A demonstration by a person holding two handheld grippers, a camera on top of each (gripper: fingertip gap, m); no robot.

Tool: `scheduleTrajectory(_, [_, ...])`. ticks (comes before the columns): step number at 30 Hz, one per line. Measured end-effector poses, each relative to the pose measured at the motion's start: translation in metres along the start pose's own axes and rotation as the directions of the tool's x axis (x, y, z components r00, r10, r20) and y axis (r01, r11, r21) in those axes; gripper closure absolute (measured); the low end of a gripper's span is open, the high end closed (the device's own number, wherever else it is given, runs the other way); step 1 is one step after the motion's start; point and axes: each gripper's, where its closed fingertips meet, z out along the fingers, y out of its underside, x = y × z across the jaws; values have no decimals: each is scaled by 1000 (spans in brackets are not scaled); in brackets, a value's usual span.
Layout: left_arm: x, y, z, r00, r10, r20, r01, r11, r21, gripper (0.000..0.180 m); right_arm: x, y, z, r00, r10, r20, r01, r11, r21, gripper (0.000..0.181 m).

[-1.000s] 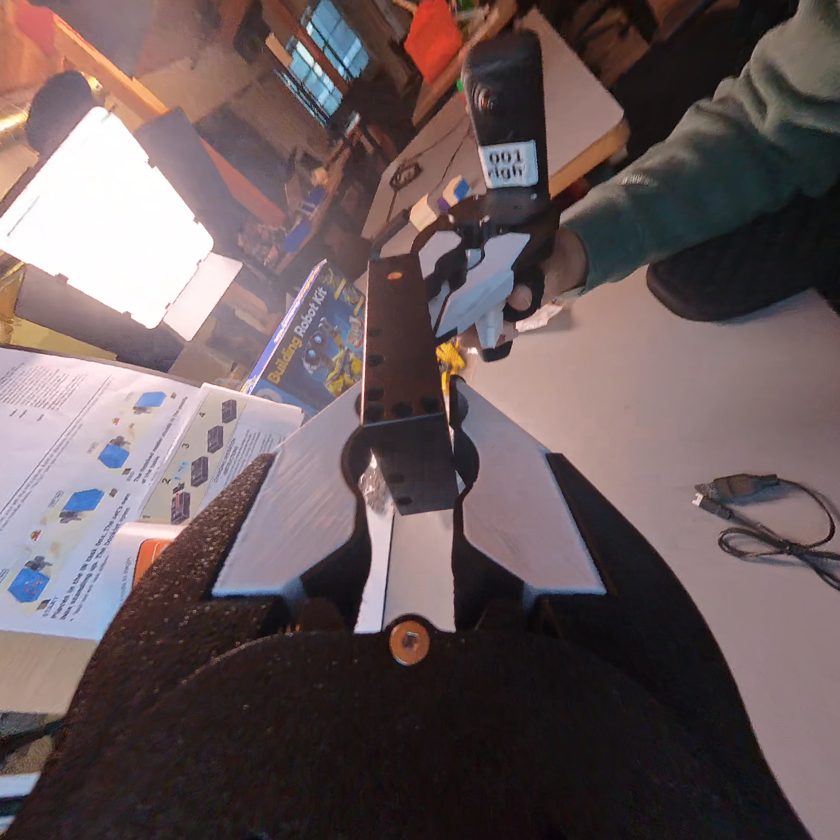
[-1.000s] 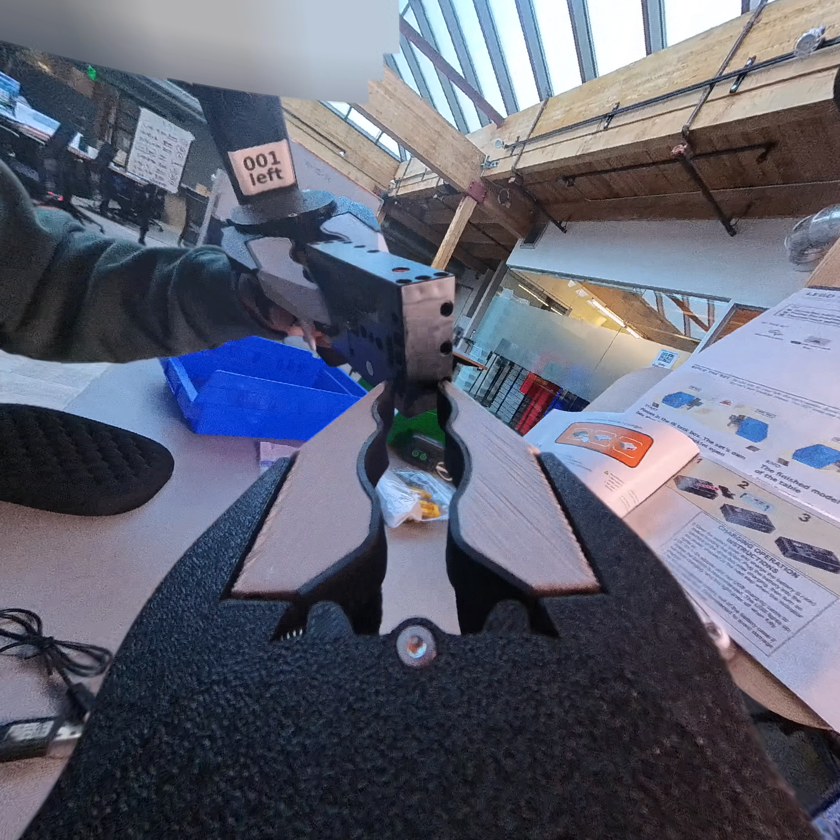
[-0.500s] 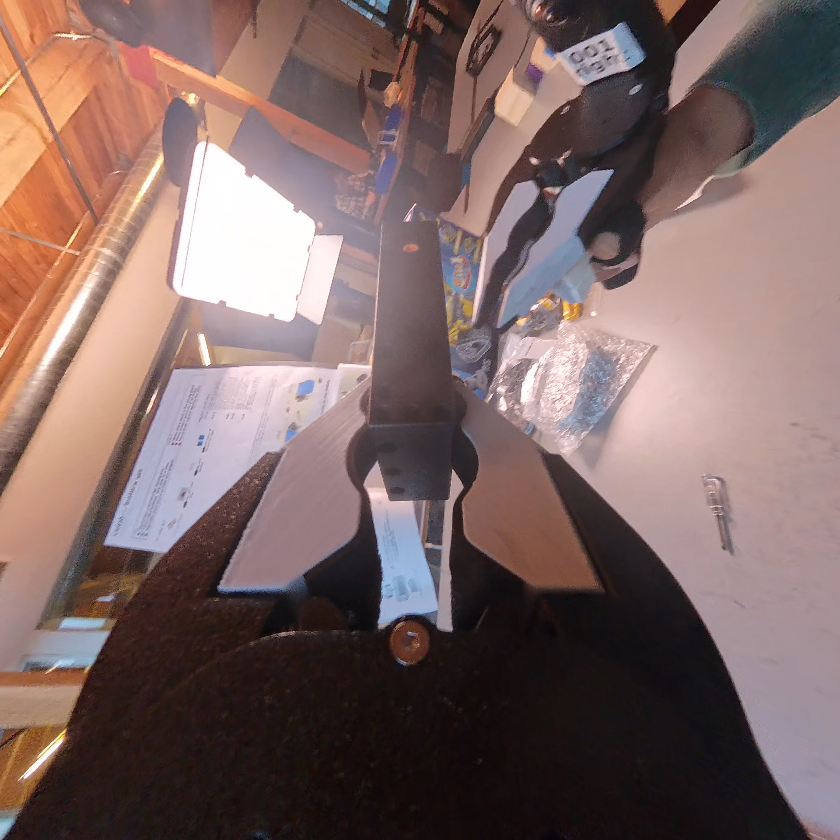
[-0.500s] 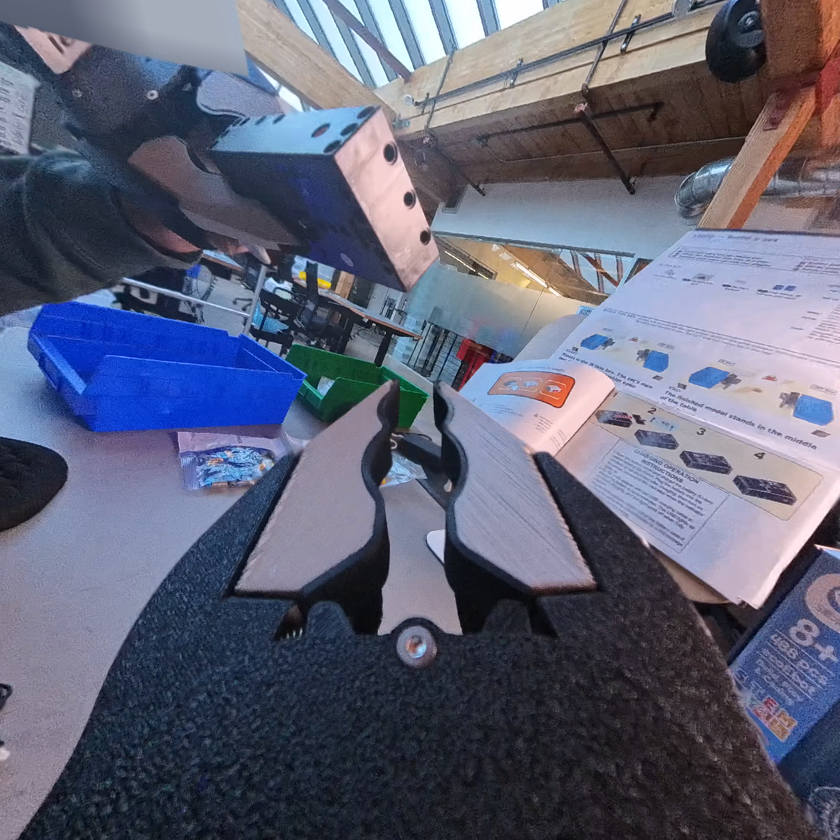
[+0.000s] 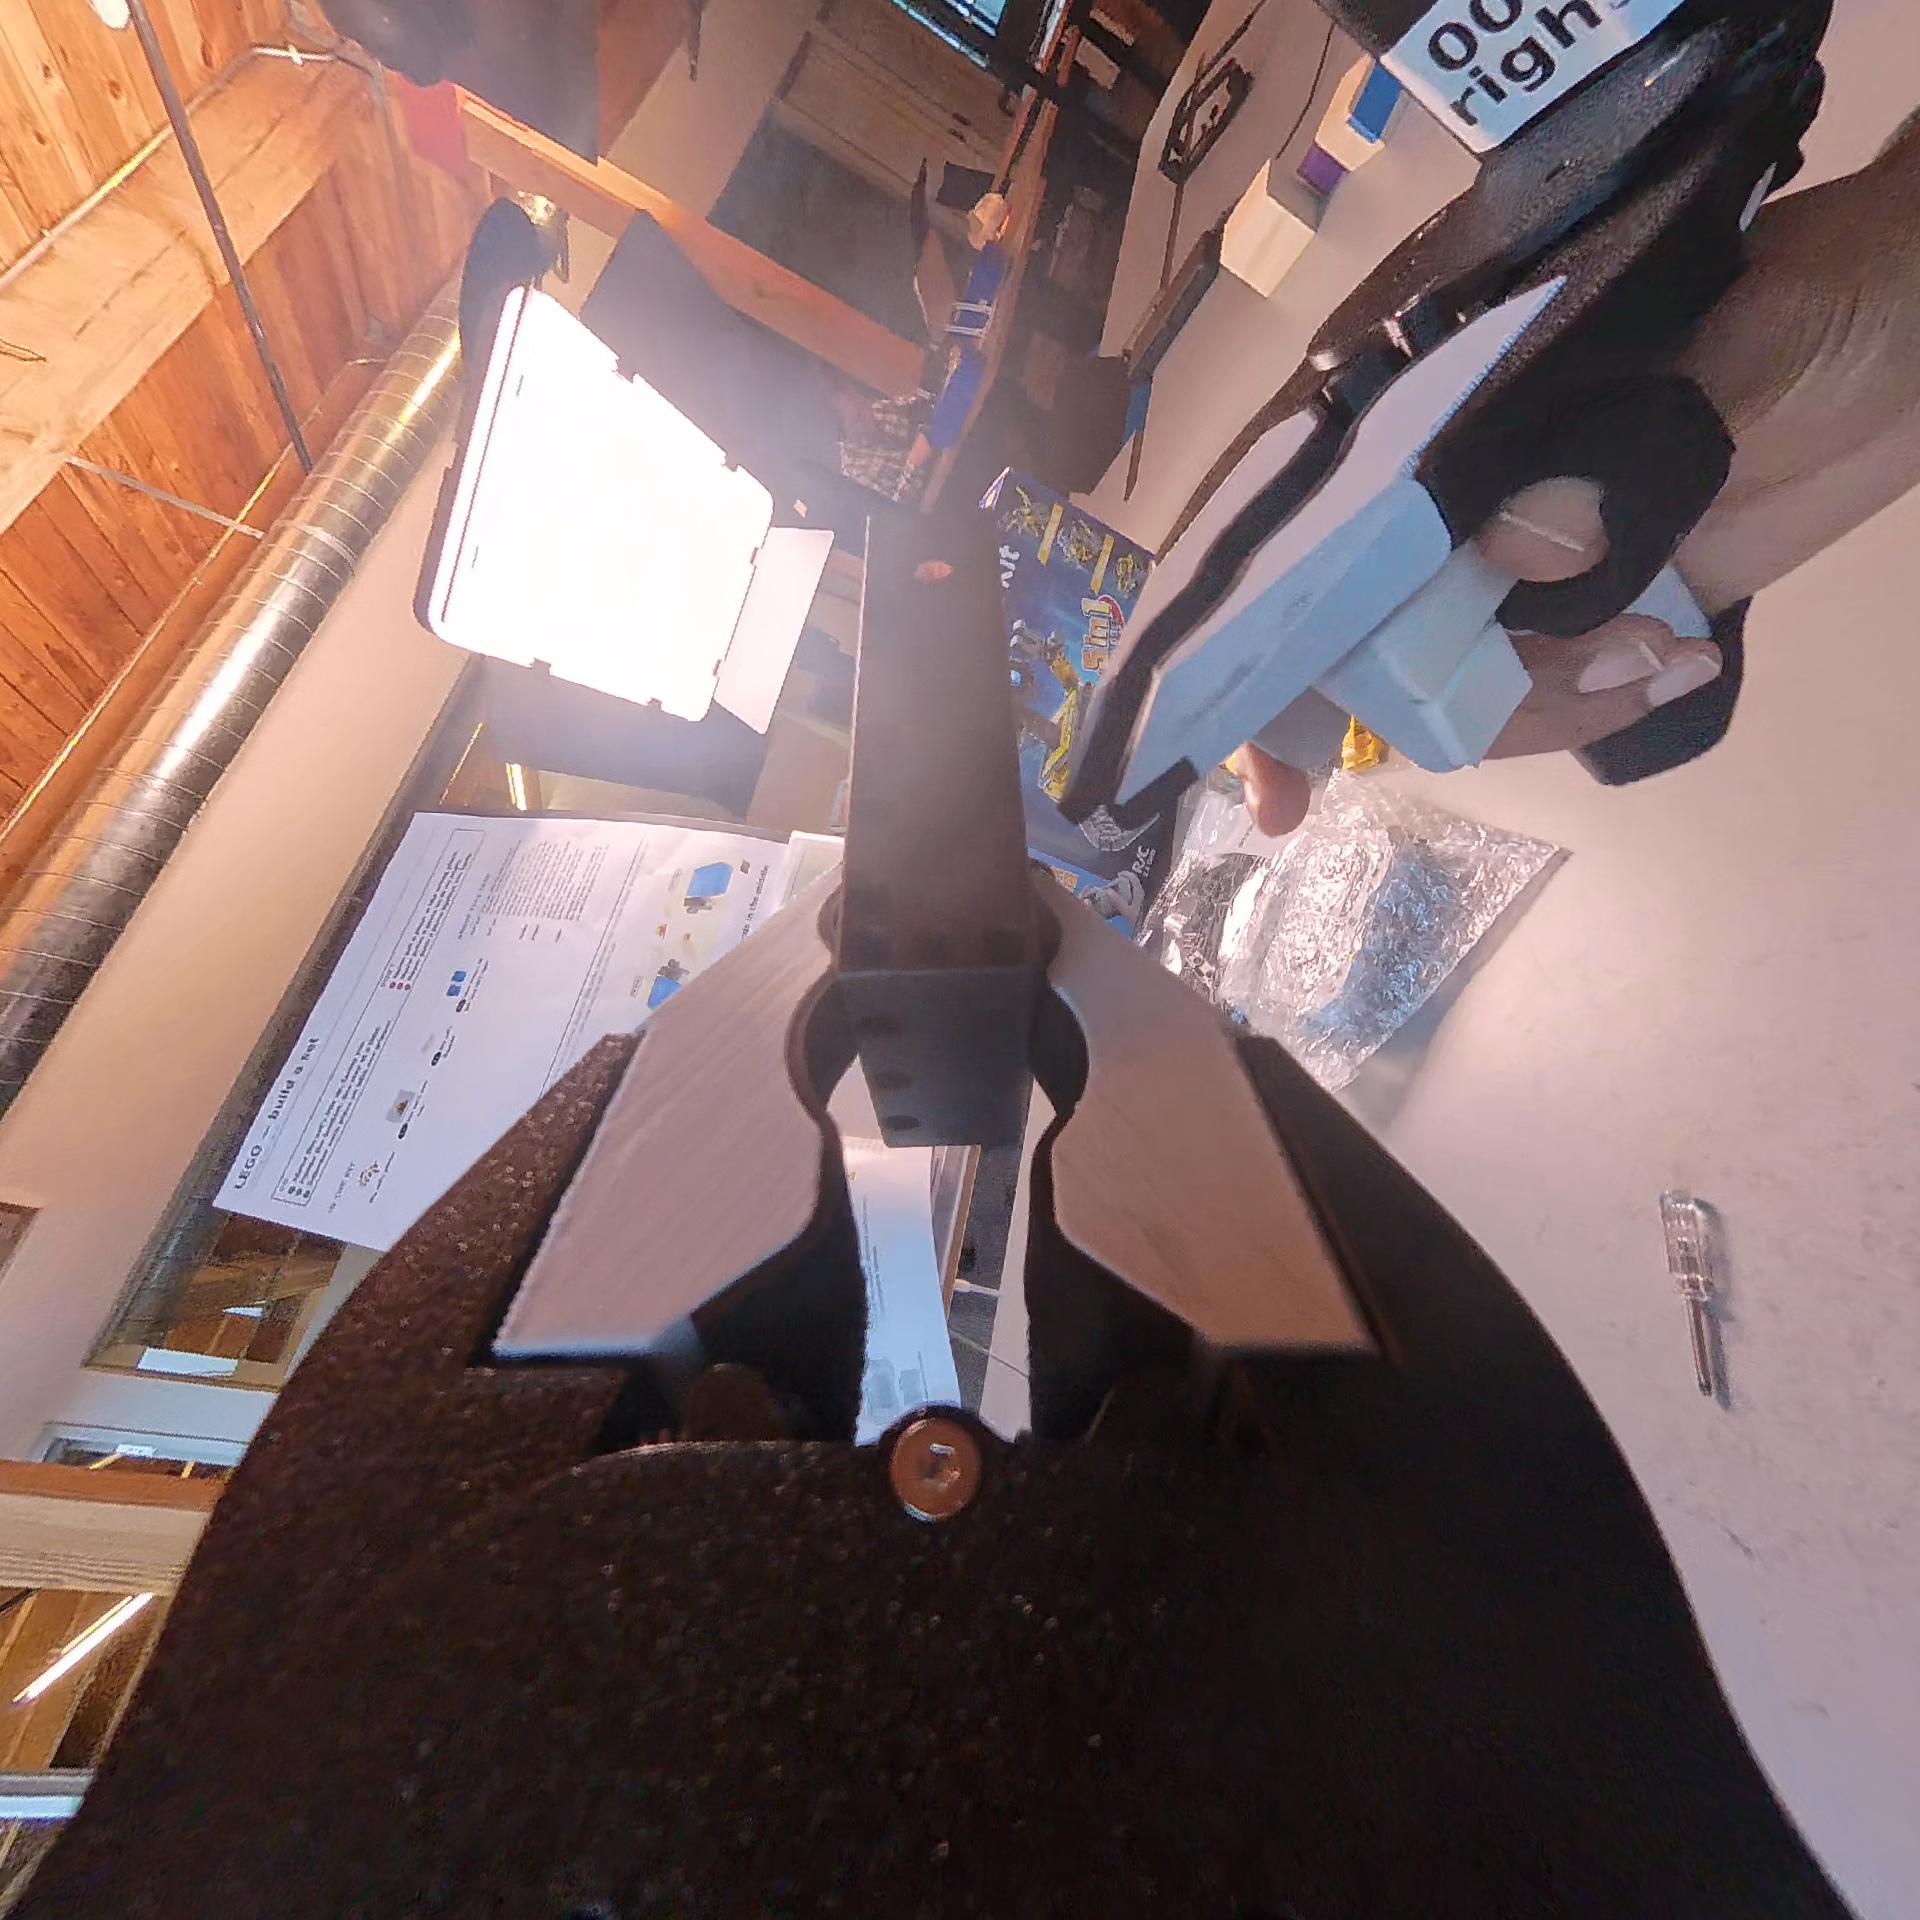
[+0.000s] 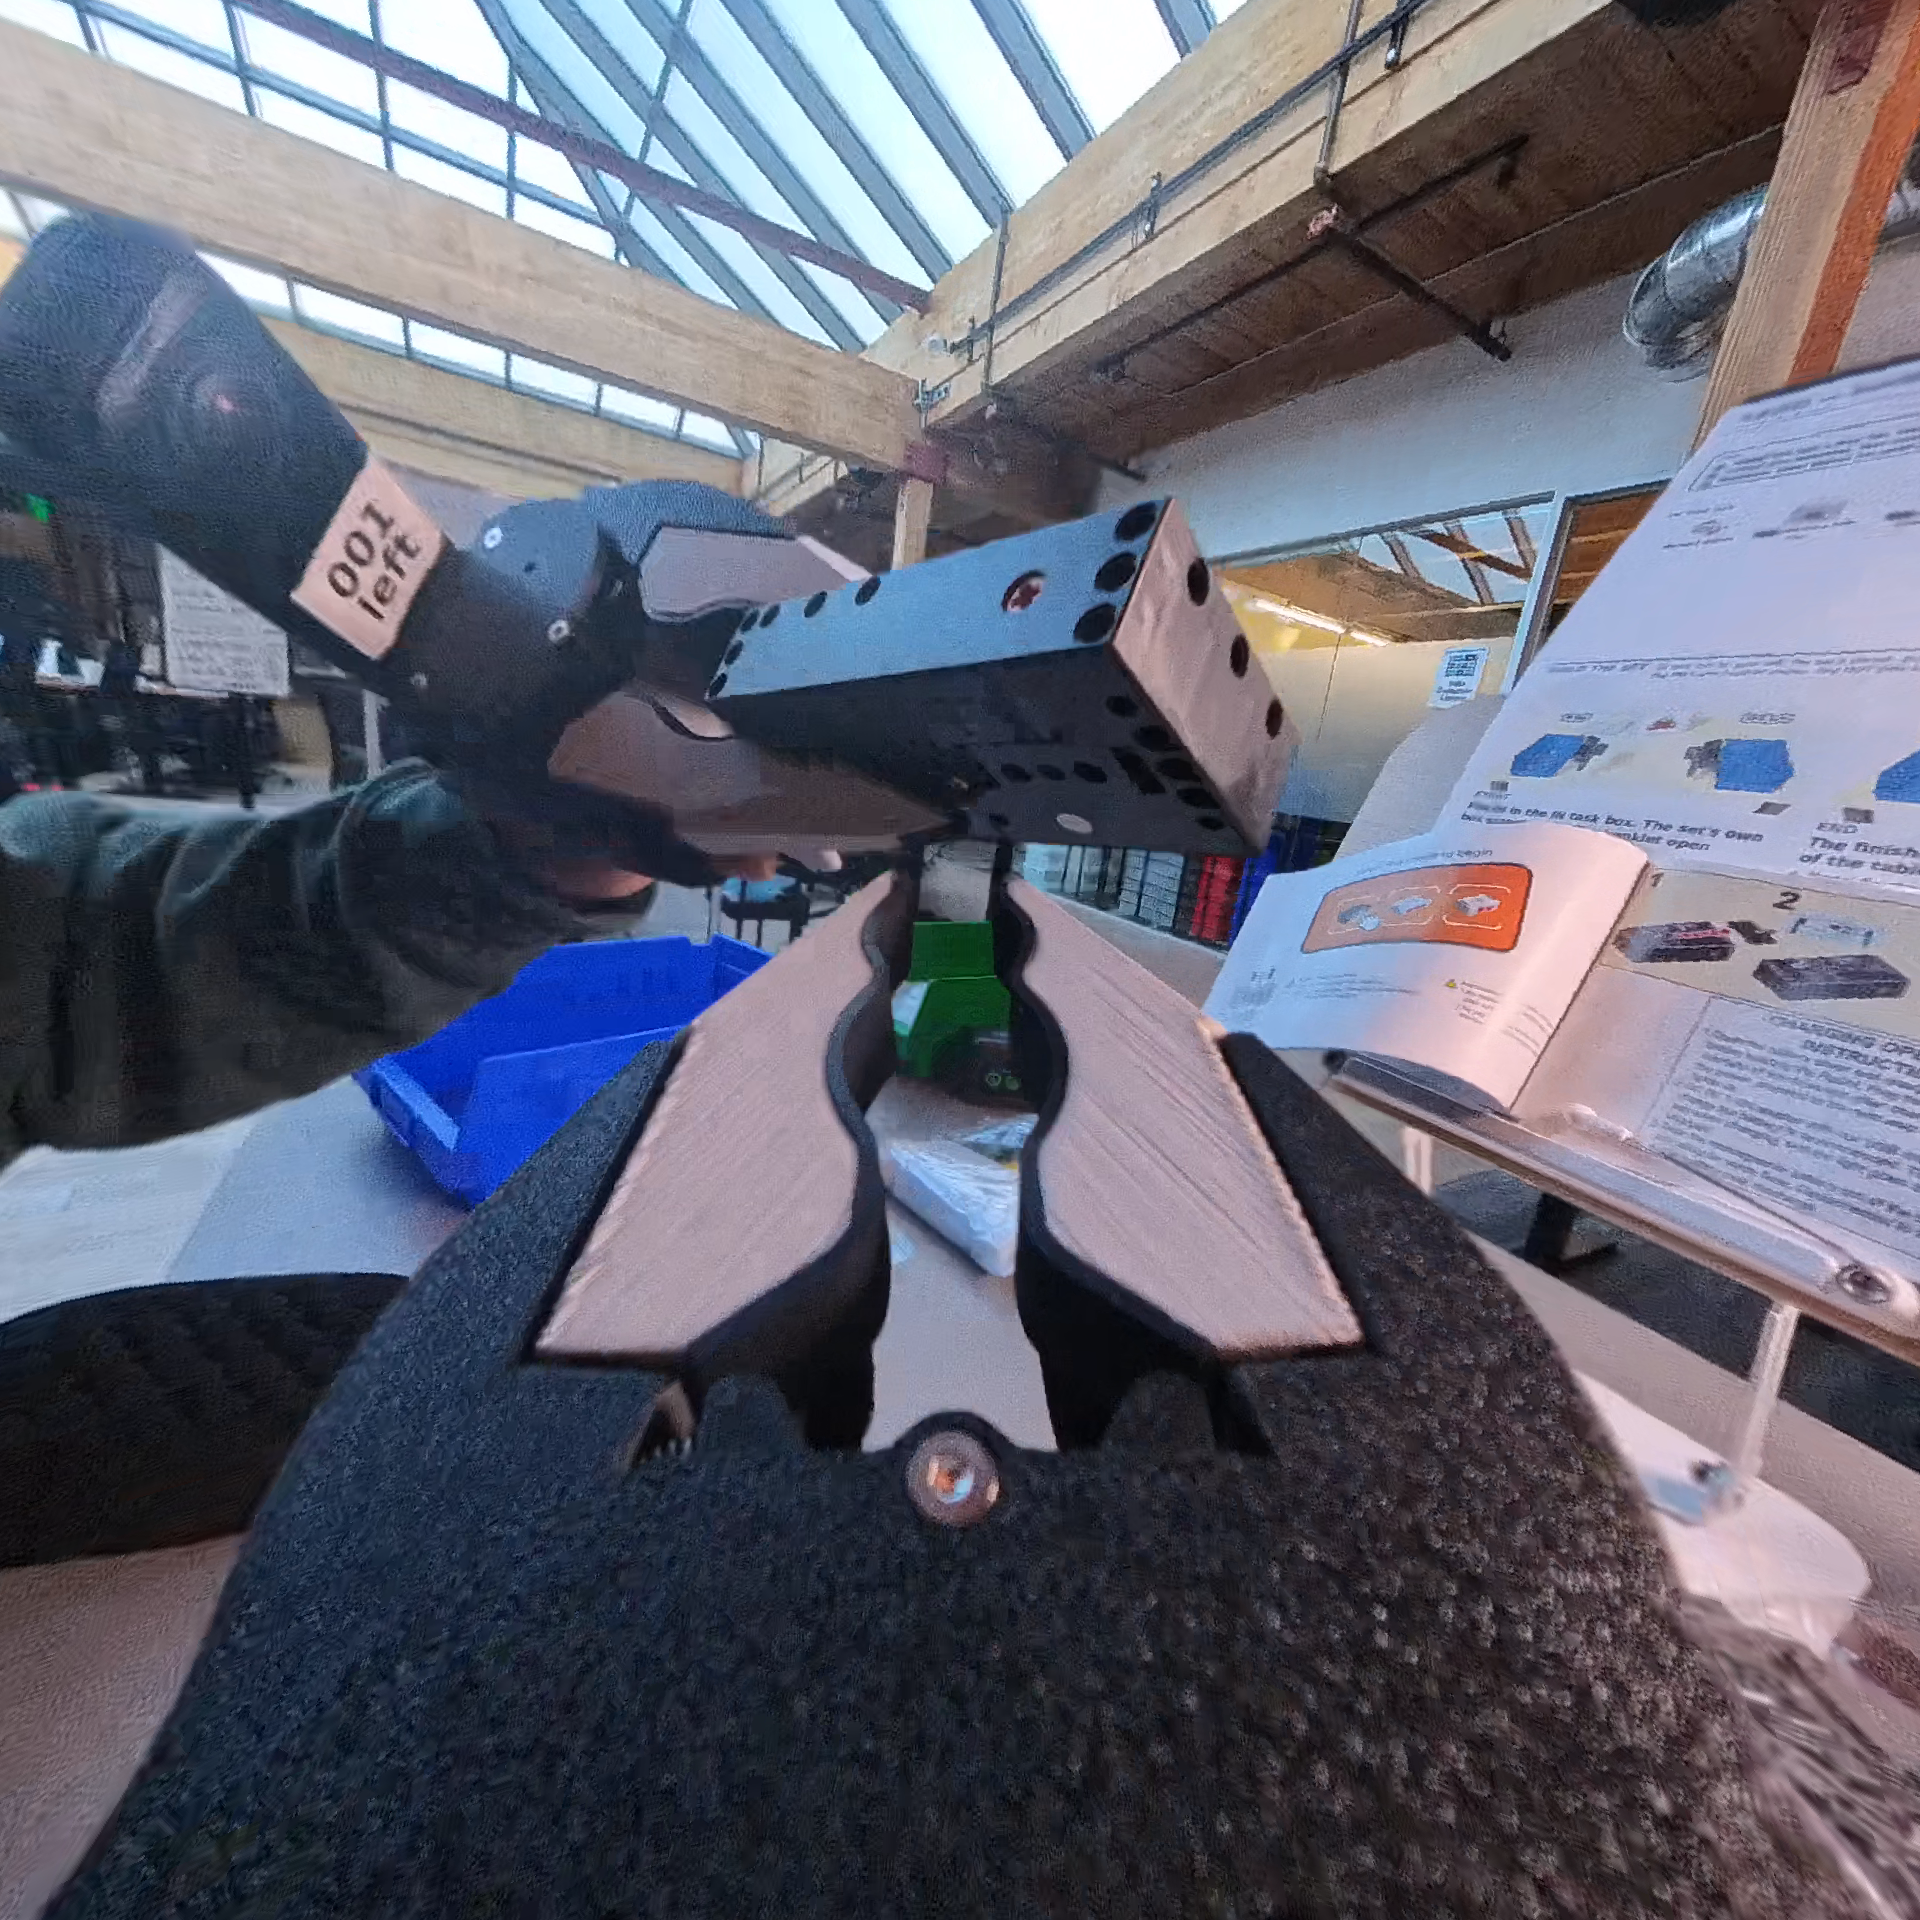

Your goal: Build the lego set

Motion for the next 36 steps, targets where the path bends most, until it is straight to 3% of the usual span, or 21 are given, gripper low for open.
scheduleTrajectory(14, [0, -3, 10, 990, 20, 137, -24, 999, 28, 154, 12, -14, 4, 962, 273, -30, -271, 961, 53, 174])
scheduleTrajectory(23, [-1, -2, 12, 986, 29, 165, -33, 999, 23, 154, 13, -14, 4, 978, 200, -57, -198, 979, 51, 173])
scheduleTrajectory(28, [1, -3, 13, 987, 34, 159, -37, 999, 18, 154, 13, -12, 5, 988, 138, -74, -135, 990, 38, 181])
scheduleTrajectory(36, [-1, -3, 15, 986, -6, 167, 4, 1000, 14, 154, 16, -14, 2, 984, -86, -157, 86, 996, -2, 181])
